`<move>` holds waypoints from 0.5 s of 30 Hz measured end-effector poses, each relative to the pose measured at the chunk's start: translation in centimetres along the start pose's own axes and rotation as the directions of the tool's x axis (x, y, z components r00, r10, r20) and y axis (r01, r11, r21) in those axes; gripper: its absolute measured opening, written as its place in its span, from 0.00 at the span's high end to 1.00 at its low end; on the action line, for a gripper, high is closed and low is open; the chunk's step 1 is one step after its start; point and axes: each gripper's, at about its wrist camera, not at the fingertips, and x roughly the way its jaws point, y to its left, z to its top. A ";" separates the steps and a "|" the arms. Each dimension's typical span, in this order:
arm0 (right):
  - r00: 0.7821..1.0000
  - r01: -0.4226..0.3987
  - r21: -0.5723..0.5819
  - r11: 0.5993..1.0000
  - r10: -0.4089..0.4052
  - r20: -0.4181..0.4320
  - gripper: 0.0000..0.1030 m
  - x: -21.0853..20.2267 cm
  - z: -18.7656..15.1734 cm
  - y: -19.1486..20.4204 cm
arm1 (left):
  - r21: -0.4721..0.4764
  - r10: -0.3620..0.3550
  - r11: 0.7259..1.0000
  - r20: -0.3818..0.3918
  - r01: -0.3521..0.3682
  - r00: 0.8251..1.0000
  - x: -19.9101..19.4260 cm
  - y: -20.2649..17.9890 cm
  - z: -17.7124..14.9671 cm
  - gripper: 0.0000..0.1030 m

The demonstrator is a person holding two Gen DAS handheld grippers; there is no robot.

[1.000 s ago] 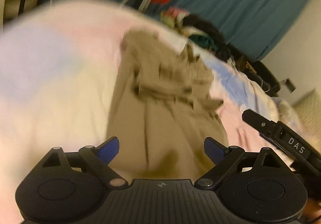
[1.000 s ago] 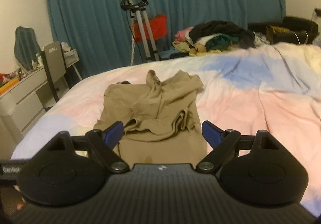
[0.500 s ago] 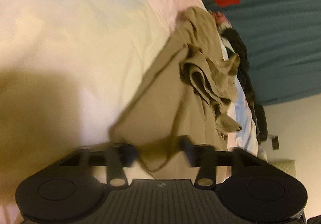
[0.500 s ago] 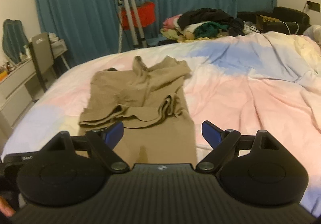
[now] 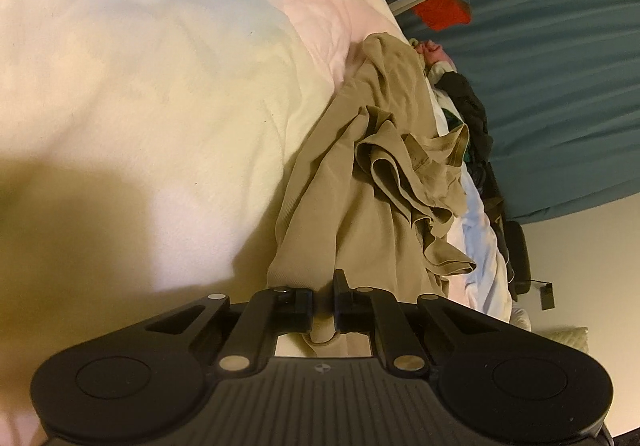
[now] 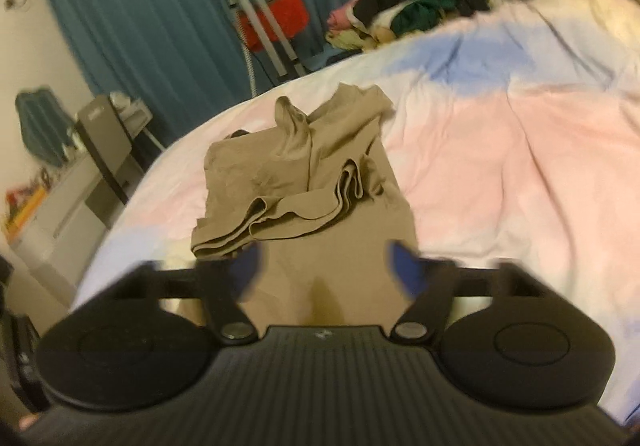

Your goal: Fold clothes

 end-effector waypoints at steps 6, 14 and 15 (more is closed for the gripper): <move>0.997 -0.074 0.068 0.995 0.073 0.020 0.55 -0.4 0.4 -1.1 | -0.006 -0.001 1.000 -0.004 0.001 1.000 0.1 0.1 0.3 0.91; 0.942 -0.209 0.539 0.816 0.316 -0.113 0.04 0.6 -2.8 -5.4 | -0.024 -0.010 1.000 -0.004 0.010 1.000 0.0 0.1 0.2 0.91; 0.936 -0.191 0.574 0.796 0.324 -0.138 0.04 1.0 -3.6 -5.9 | -0.026 -0.012 1.000 -0.003 0.012 1.000 0.0 0.1 0.2 0.91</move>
